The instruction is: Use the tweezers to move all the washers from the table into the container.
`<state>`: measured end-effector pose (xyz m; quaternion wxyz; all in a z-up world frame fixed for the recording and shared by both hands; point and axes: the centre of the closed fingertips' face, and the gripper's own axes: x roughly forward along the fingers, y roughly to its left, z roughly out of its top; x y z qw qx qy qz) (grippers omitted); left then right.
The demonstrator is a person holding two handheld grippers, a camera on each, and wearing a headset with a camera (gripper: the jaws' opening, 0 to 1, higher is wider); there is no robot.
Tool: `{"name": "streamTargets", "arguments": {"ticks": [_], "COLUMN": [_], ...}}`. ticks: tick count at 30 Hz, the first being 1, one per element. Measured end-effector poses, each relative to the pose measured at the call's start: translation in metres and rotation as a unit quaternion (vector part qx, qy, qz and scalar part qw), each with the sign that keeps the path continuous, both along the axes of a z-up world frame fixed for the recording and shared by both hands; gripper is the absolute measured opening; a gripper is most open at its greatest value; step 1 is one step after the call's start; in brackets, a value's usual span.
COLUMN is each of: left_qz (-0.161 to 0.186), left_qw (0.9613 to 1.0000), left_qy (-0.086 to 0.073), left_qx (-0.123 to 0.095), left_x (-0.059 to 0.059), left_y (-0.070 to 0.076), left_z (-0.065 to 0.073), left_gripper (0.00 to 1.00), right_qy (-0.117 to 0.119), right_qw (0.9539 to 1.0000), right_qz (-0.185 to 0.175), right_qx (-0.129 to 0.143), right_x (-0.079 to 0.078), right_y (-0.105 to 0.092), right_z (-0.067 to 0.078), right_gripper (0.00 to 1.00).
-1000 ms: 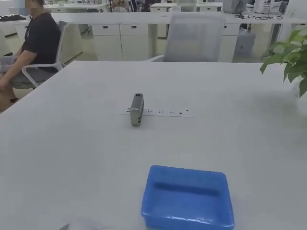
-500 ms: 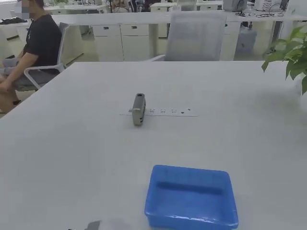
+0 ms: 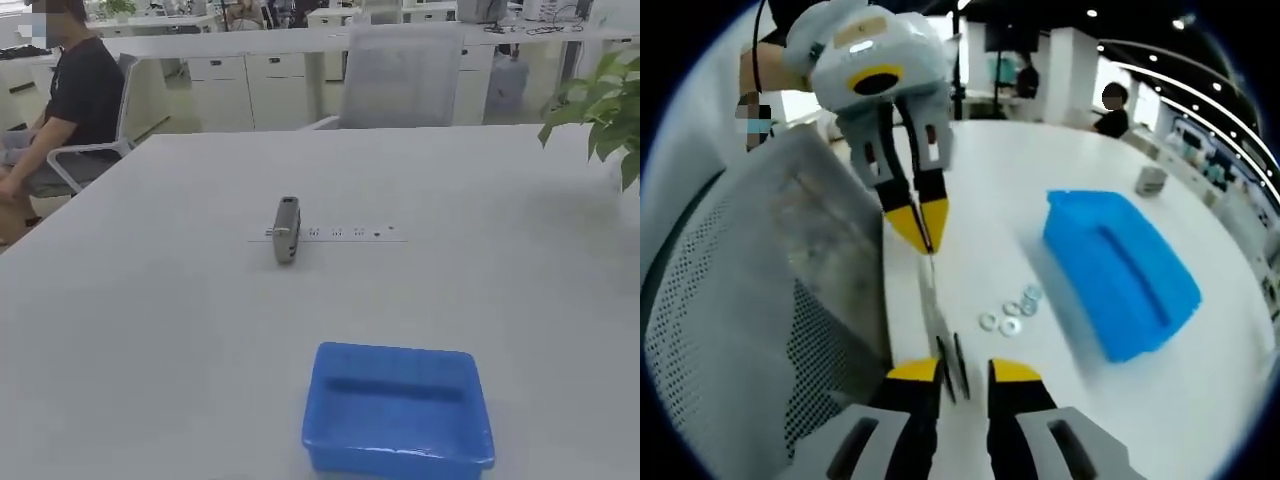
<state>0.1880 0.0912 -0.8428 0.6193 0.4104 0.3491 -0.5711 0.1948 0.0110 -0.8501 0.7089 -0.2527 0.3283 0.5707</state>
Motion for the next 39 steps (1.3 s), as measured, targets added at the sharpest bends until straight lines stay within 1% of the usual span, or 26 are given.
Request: {"name": "streamTargets", "arguments": {"ticks": [1,4,6,8,10,16,18,19,21,24,28,30,33,39], "left_qz": [0.005,0.012,0.013,0.013,0.014,0.002,0.0,0.0,-0.001,-0.004,-0.009,-0.013,-0.016,-0.025], "left_qw": [1.0,0.9997,0.9995,0.9993,0.9987,0.9982,0.998,0.9978,0.9975,0.9975,0.9977,0.9979,0.9979,0.998], "left_qy": [0.003,0.008,0.01,0.008,0.013,0.009,0.009,0.01,0.008,0.01,0.012,0.009,0.007,-0.005], "left_qx": [-0.005,-0.021,-0.027,-0.034,-0.047,-0.058,-0.063,-0.066,-0.07,-0.07,-0.067,-0.063,-0.062,-0.058], "left_x": [-0.001,-0.004,-0.005,-0.005,-0.007,-0.009,-0.009,-0.01,-0.011,-0.012,-0.014,-0.013,-0.011,-0.002], "left_y": [-0.001,-0.005,-0.008,-0.012,-0.018,-0.03,-0.034,-0.036,-0.039,-0.04,-0.041,-0.041,-0.042,-0.044], "left_z": [0.004,0.022,0.031,0.04,0.05,0.069,0.074,0.076,0.08,0.08,0.081,0.082,0.086,0.093], "left_gripper": [0.0,0.0,0.0,0.0,0.0,0.0,0.0,0.0,0.0,0.0,0.0,0.0,0.0,0.0], "right_qy": [0.004,0.007,0.006,0.006,0.005,0.002,-0.001,-0.006,-0.007,-0.007,-0.01,-0.011,-0.01,-0.015], "right_qw": [1.0,0.9999,0.9998,0.9996,0.9996,0.9993,0.9993,0.9991,0.999,0.9988,0.9981,0.9979,0.9977,0.9974], "right_qz": [0.003,0.01,0.018,0.023,0.027,0.033,0.034,0.038,0.037,0.042,0.055,0.059,0.059,0.049], "right_qx": [0.006,0.012,0.012,0.012,0.011,0.016,0.017,0.019,0.023,0.027,0.024,0.025,0.031,0.051], "right_x": [-0.002,-0.005,-0.007,-0.009,-0.01,-0.011,-0.011,-0.01,-0.011,-0.012,-0.014,-0.012,-0.007,0.007], "right_y": [0.002,0.006,0.009,0.01,0.011,0.012,0.012,0.013,0.014,0.018,0.021,0.023,0.027,0.035], "right_z": [0.001,0.002,0.002,0.002,0.002,0.004,0.005,0.006,0.008,0.008,0.007,0.007,0.009,0.013], "right_gripper": [0.14,0.13,0.13,0.13,0.13,0.11,0.08,0.07,0.07,0.07,0.07,0.07,0.06,0.06]}}
